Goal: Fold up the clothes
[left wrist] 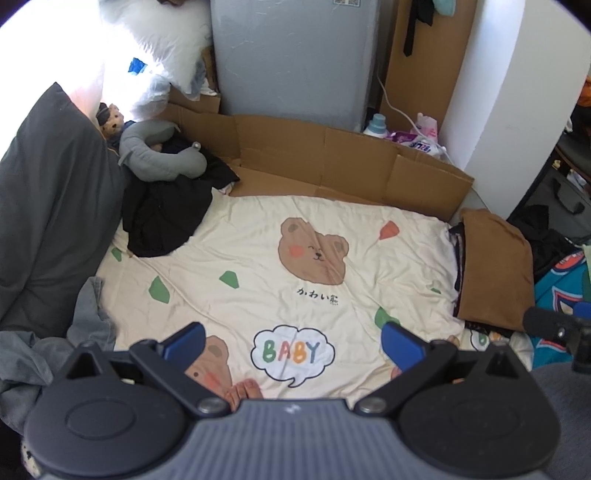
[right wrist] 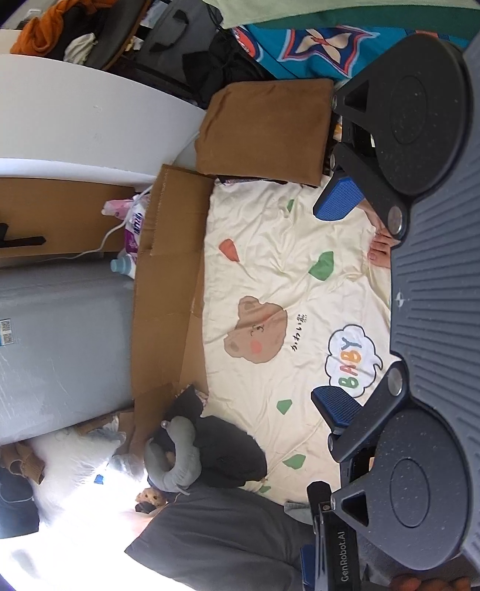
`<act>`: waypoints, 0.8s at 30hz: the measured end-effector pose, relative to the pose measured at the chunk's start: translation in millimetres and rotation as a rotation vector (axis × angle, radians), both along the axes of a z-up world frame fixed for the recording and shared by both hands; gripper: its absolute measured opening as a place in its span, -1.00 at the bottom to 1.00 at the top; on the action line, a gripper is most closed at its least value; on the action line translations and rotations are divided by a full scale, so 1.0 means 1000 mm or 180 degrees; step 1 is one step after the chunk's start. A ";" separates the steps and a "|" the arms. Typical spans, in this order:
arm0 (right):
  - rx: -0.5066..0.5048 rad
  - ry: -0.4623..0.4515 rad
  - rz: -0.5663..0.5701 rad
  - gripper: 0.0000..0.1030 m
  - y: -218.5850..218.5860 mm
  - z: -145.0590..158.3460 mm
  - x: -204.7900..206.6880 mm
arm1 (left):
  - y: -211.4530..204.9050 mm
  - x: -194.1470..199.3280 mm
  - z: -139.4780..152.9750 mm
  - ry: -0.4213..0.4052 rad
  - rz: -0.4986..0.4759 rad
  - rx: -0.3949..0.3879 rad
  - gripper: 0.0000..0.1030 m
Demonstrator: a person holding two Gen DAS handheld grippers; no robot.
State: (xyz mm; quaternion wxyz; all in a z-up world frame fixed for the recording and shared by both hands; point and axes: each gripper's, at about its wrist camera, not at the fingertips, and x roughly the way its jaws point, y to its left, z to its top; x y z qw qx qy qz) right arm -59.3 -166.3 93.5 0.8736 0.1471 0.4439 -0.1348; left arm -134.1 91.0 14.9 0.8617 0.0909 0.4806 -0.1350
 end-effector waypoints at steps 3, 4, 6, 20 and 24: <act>0.0025 0.0046 0.0013 0.92 0.001 -0.002 0.005 | -0.002 0.000 -0.001 0.0010 -0.0010 0.0073 0.99; 0.0024 0.0064 0.0024 0.92 0.002 -0.002 0.007 | -0.003 0.000 0.000 0.0006 -0.0019 0.0093 0.99; 0.0026 0.0097 0.0053 0.92 0.004 -0.003 0.009 | -0.004 0.001 0.000 0.0015 -0.0025 0.0098 0.99; 0.0061 0.0105 0.0042 0.92 0.000 -0.003 0.009 | -0.001 0.004 -0.001 0.0091 -0.0028 0.0041 0.88; 0.0078 0.0086 0.0032 0.92 -0.001 -0.003 0.007 | -0.002 0.004 -0.002 0.0102 -0.0001 0.0036 0.87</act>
